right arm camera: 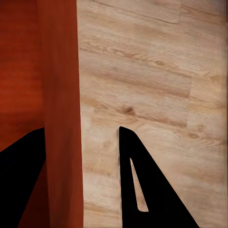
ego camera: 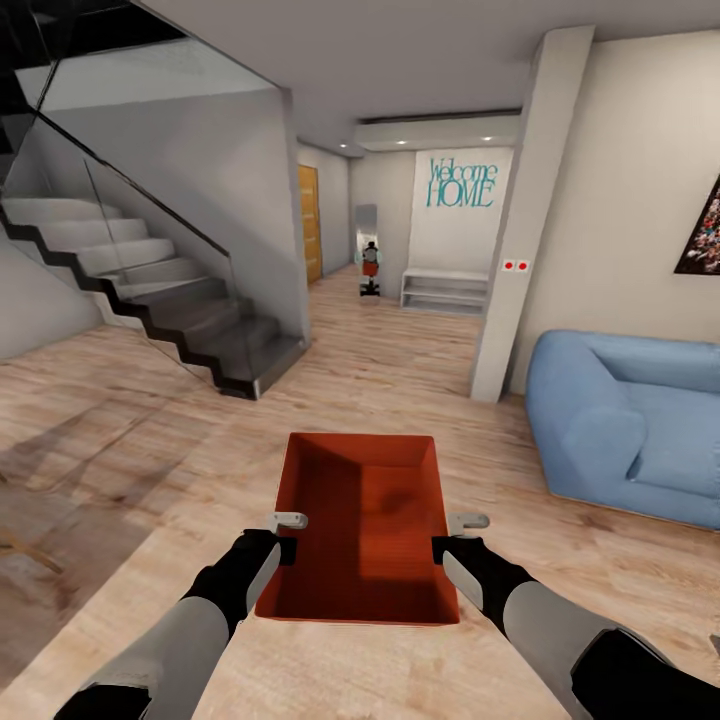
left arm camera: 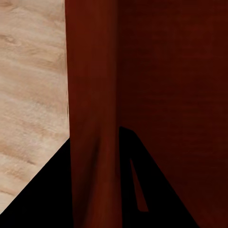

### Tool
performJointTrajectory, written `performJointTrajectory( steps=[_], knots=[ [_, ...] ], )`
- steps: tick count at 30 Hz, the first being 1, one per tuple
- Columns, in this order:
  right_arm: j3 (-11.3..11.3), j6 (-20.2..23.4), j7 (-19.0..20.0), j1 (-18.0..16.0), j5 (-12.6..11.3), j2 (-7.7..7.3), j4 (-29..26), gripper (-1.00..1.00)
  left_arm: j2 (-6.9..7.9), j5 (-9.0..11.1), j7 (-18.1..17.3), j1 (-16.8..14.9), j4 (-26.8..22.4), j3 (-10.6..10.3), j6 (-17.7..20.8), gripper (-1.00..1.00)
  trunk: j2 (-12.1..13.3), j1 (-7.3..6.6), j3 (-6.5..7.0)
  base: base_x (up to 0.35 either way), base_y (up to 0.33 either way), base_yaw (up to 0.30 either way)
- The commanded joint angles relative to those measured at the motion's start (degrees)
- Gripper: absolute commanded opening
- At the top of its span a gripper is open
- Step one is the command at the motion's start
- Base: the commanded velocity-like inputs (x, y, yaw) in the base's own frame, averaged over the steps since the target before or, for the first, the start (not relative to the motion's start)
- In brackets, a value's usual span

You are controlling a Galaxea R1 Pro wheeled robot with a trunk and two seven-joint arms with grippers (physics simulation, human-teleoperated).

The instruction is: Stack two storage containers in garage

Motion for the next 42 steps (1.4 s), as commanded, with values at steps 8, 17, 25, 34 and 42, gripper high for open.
performJointTrajectory(
  steps=[8,17,25,34,42],
  knots=[
    [0.4,0.21,-0.28,-0.07,-0.85,0.08,-0.18,-1.0,-0.04,-0.83,0.34,-0.02,-0.12,0.13,0.45,-1.0,-0.13,0.07,-0.13,0.32,0.0,-0.1],
    [0.4,0.21,-0.28,-0.07,-0.85,0.05,-0.22,-1.0,-0.04,-0.83,0.34,-0.02,-0.12,0.14,0.45,-1.0,-0.13,0.07,-0.13,0.321,0.0,0.087],
    [0.4,0.21,-0.24,-0.07,-0.85,-0.04,-0.19,-1.0,-0.03,-0.83,0.34,-0.02,-0.12,0.13,0.45,-1.0,-0.13,0.07,-0.13,0.32,0.0,0.022],
    [0.4,0.23,-0.21,-0.07,-0.85,-0.04,-0.2,-1.0,-0.04,-0.83,0.34,-0.02,-0.12,0.12,0.45,-1.0,-0.13,0.07,-0.13,0.32,0.0,0.0],
    [0.4,0.23,-0.24,-0.07,-0.85,-0.04,-0.16,-1.0,-0.04,-0.83,0.34,-0.02,-0.12,0.14,0.45,-1.0,-0.13,0.07,-0.13,0.32,0.0,0.0]
  ],
)
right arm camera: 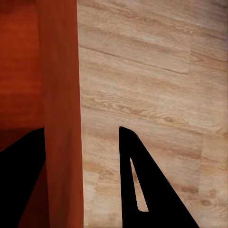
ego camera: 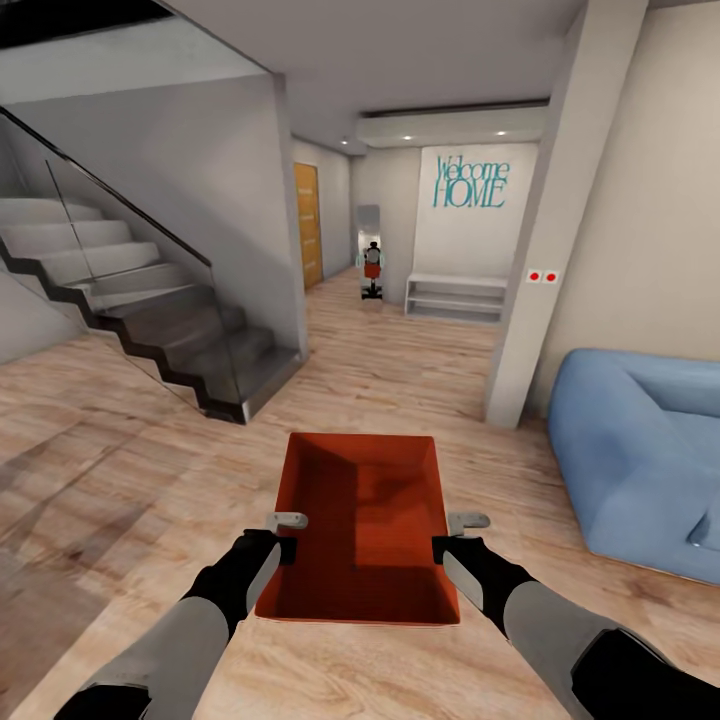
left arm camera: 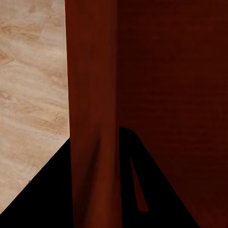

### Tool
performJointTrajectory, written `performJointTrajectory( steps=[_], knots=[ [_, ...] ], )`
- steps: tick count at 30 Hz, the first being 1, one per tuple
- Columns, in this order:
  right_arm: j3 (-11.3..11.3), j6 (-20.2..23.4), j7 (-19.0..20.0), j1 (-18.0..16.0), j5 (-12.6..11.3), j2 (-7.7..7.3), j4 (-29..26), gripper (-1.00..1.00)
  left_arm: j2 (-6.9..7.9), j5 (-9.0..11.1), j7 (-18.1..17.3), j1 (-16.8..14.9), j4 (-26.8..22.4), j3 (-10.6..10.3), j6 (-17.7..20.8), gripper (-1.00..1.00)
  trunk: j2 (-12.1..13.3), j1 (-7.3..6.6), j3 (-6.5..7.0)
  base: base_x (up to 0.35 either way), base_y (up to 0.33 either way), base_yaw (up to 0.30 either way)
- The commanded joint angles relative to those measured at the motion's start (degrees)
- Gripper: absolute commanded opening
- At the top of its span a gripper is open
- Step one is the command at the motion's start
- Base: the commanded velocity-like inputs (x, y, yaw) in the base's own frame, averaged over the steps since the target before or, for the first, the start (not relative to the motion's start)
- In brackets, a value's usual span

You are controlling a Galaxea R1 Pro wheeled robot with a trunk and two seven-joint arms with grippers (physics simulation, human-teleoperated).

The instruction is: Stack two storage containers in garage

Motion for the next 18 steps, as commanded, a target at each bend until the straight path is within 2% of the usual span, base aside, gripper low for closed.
performJointTrajectory(
  steps=[1,18],
  knots=[
    [0.3,0.23,-0.3,-0.06,-0.74,0.0,-0.19,-1.0,-0.02,-0.87,0.33,-0.04,-0.12,0.13,0.43,-1.0,-0.13,0.07,-0.13,0.321,0.0,0.0],
    [0.22,0.19,-0.35,-0.06,-0.74,-0.03,-0.23,-1.0,0.06,-0.87,0.08,-0.04,-0.04,0.11,0.43,-1.0,-0.13,0.07,-0.13,0.321,0.0,0.0]
  ],
)
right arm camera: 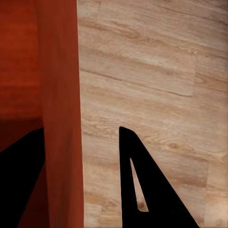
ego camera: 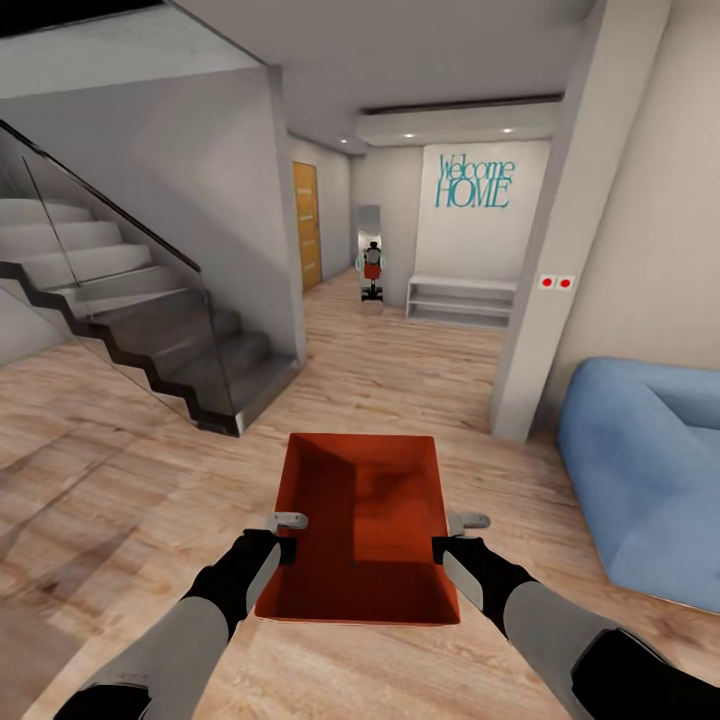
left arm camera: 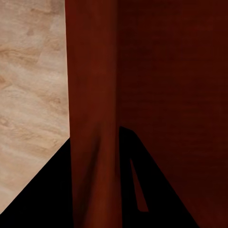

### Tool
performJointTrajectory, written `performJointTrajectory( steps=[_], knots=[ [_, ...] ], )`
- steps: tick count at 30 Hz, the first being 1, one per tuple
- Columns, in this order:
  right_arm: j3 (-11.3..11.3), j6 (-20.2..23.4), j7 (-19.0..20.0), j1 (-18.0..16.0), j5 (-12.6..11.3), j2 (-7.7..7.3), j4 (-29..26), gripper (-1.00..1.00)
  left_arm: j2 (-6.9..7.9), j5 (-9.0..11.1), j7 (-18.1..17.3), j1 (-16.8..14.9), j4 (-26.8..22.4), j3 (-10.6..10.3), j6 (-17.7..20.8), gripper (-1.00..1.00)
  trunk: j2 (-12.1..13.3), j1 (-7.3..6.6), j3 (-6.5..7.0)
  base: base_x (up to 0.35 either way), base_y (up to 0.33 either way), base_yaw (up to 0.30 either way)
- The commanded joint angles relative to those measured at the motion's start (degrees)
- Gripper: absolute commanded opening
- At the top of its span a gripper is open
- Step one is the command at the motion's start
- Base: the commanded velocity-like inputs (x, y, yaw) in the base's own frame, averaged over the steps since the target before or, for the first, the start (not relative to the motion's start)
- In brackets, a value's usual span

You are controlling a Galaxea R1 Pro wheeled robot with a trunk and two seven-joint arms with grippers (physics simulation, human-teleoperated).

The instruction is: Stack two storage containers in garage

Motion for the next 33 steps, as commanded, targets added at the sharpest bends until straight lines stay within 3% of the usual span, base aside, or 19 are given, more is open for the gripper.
performJointTrajectory(
  steps=[1,33],
  knots=[
    [0.1,0.2,-0.31,-0.08,-0.51,-0.06,-0.21,-1.0,0.02,-0.69,0.29,-0.03,-0.08,0.03,0.44,-1.0,-0.13,0.07,-0.13,0.32,0.0,0.0],
    [0.02,0.17,-0.26,-0.08,-0.53,0.24,-0.23,-1.0,-0.18,-0.52,-0.21,-0.03,-0.13,-0.11,0.17,-1.0,-0.13,0.07,-0.13,0.32,0.0,0.0]
  ],
)
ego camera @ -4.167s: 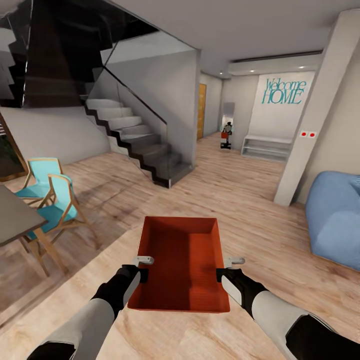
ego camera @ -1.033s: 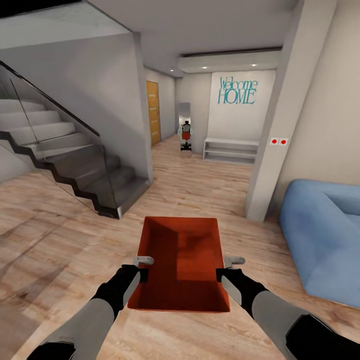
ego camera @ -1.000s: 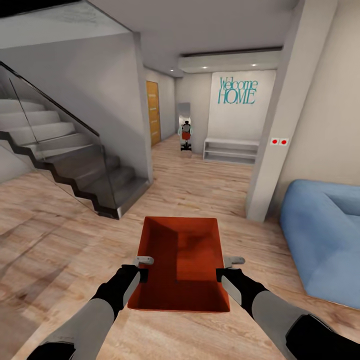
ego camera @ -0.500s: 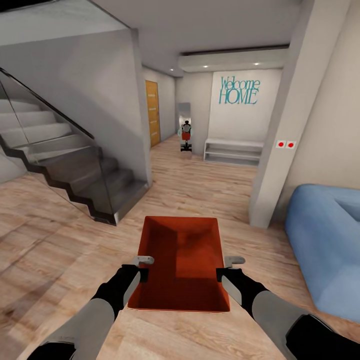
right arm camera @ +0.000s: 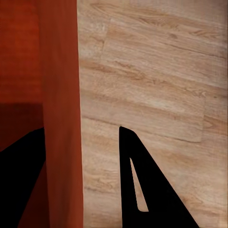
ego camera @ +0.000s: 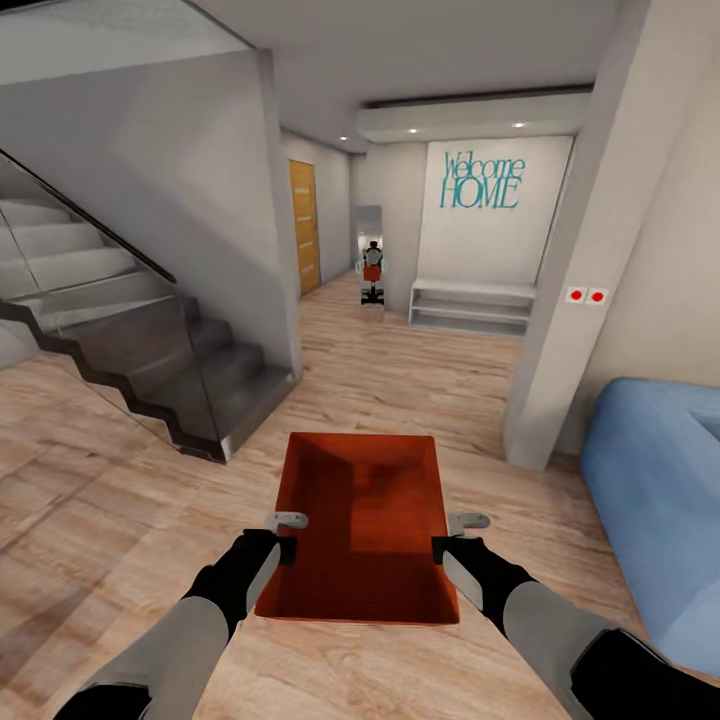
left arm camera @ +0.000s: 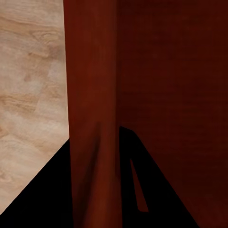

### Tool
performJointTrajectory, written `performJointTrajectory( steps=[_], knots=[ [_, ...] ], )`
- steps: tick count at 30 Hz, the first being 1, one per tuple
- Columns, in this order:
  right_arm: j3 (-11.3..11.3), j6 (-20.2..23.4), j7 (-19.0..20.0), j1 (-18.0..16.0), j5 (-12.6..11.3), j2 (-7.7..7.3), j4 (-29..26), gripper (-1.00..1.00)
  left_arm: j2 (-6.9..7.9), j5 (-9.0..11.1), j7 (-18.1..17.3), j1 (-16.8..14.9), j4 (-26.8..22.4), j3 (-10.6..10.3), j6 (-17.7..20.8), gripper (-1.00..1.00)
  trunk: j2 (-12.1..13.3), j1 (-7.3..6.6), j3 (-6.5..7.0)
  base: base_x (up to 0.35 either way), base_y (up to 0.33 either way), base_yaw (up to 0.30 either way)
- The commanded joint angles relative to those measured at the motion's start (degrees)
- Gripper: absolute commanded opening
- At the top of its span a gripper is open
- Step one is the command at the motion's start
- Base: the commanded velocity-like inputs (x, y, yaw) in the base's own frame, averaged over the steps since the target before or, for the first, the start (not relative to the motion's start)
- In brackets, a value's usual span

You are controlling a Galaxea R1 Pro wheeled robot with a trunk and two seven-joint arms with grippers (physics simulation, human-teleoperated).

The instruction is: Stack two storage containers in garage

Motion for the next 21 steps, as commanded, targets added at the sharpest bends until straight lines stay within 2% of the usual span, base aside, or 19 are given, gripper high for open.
performJointTrajectory(
  steps=[1,7,21],
  knots=[
    [0.61,0.23,-0.33,-0.07,-1.2,0.12,-0.37,-1.0,-0.07,0.69,0.24,-0.01,-0.02,-0.48,0.19,-1.0,-0.13,0.07,-0.13,0.32,0.0,0.0],
    [0.61,0.23,-0.29,-0.07,-1.21,-0.1,-0.38,-1.0,0.01,0.69,0.16,-0.01,0.42,0.57,0.12,-1.0,-0.13,0.07,-0.13,0.32,0.0,0.0],
    [0.77,0.23,-0.3,-0.07,-1.17,0.39,-0.38,-1.0,0.1,0.73,0.15,-0.01,0.78,0.71,0.02,-1.0,-0.13,0.07,-0.13,0.317,0.0,0.0]
  ],
)
